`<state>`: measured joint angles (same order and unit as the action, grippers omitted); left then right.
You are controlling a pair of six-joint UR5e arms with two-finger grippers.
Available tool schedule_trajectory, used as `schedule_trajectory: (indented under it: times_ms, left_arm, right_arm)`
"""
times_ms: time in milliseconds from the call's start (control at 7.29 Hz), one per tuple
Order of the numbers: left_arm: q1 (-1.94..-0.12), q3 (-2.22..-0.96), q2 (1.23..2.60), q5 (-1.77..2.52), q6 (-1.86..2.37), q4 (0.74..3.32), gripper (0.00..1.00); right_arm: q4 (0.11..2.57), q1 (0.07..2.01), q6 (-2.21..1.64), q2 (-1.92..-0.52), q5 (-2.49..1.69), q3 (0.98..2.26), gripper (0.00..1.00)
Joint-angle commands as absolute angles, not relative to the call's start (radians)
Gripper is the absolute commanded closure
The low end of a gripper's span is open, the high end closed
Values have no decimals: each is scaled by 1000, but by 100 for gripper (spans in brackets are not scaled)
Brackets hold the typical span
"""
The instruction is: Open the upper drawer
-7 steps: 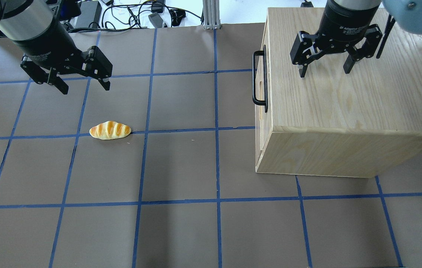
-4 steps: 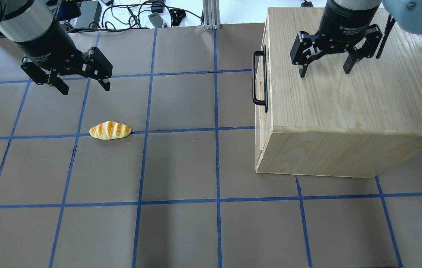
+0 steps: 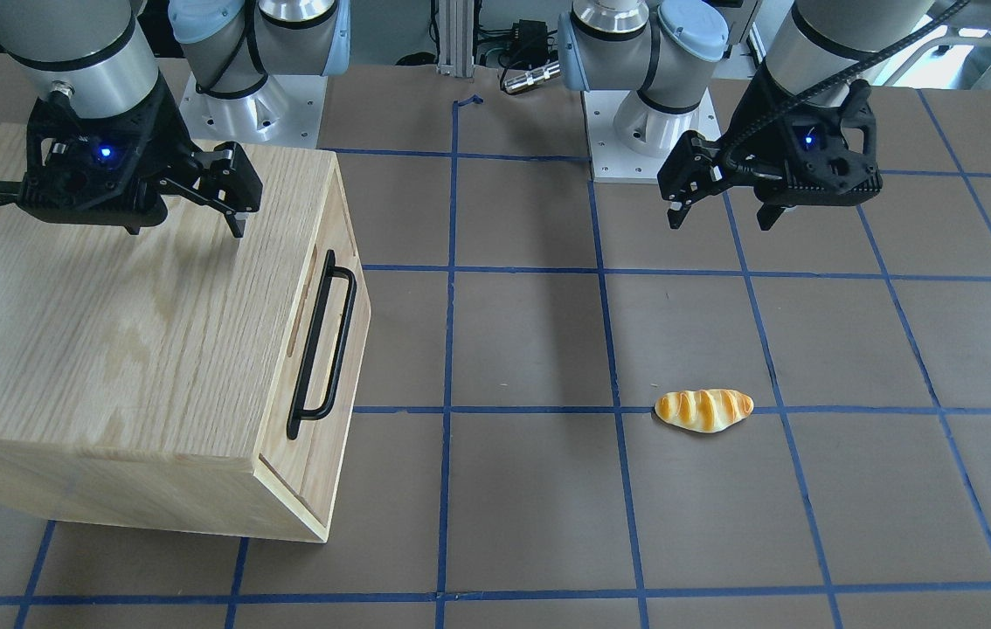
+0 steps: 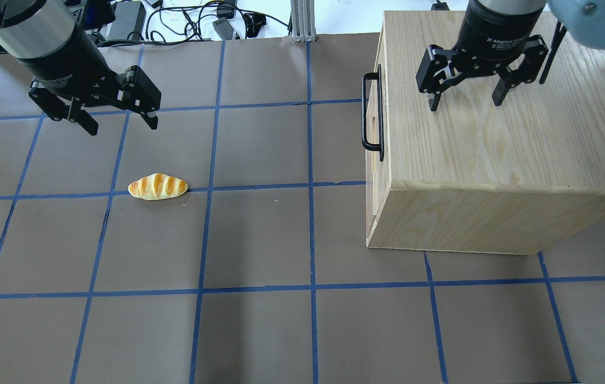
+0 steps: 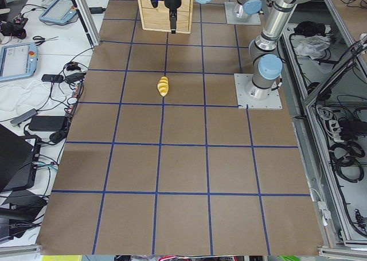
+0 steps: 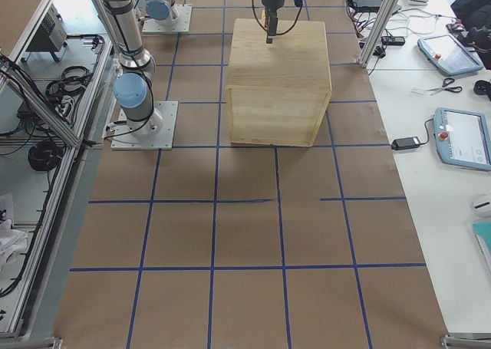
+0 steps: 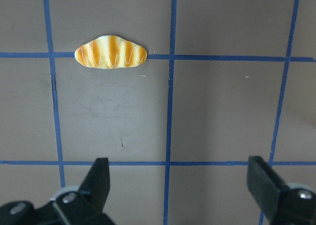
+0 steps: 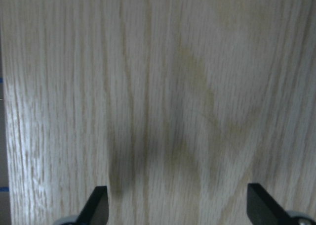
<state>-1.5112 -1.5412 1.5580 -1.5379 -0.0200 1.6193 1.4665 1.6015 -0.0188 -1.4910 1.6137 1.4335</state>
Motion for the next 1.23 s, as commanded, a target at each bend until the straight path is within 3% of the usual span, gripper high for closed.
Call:
schedule_trajectory:
  times_ms: [0, 1097]
  left_arm:
    - [-1508, -1539, 1586, -1535, -14, 1580, 0]
    - [-1512, -1557, 1635, -1523, 55, 1473, 0]
  right_arm:
    - [1466, 1601, -18, -1491, 1614, 1433, 0]
    - [1466, 1601, -20, -1491, 1614, 1433, 0]
